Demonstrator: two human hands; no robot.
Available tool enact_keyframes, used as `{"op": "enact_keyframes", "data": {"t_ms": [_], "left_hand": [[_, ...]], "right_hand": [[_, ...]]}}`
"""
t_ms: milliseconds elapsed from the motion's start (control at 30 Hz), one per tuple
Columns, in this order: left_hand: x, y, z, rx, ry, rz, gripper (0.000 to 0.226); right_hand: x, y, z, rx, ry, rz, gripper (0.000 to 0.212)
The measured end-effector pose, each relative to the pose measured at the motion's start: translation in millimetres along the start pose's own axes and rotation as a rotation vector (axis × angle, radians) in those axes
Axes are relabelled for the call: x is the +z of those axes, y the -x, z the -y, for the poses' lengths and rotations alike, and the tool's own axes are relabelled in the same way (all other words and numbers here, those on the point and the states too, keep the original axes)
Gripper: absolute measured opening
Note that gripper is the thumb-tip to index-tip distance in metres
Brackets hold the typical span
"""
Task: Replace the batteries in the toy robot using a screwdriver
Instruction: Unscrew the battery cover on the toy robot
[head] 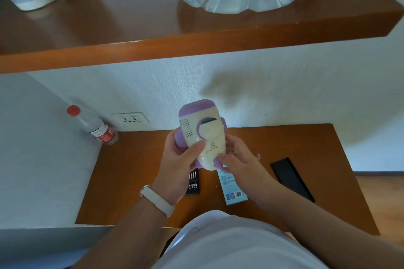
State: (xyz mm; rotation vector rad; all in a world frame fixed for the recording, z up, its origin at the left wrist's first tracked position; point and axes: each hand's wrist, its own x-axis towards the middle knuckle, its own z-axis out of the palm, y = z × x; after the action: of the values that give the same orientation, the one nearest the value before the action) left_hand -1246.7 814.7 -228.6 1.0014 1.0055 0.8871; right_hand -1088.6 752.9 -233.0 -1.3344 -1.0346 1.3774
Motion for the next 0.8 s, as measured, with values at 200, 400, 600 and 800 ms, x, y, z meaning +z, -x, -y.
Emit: {"op": "enact_keyframes", "data": {"t_ms": [200, 400, 600, 800], "left_hand": [[0.7, -0.7, -5.2, -0.023, -0.011, -0.117, 0.069], [5.4, 1.7, -13.0, -0.014, 0.027, -0.206, 0.062], [5.4, 1.0, -19.1, -0.003, 0.056, -0.264, 0.056], [6.4, -3.4, -15.7, 0.024, 0.063, -0.266, 0.046]], "right_hand": [[-2.0, -5.7, 0.1, -0.261, 0.49, -0.199, 0.035], [0.6, -11.7, 13.6, -0.499, 0.761, -0.172, 0.042], [3.2, -16.0, 19.4, -0.536, 0.818, -0.172, 0.041], [-0.7, -23.5, 19.3, -0.378, 0.794, -0.041, 0.05]]}}
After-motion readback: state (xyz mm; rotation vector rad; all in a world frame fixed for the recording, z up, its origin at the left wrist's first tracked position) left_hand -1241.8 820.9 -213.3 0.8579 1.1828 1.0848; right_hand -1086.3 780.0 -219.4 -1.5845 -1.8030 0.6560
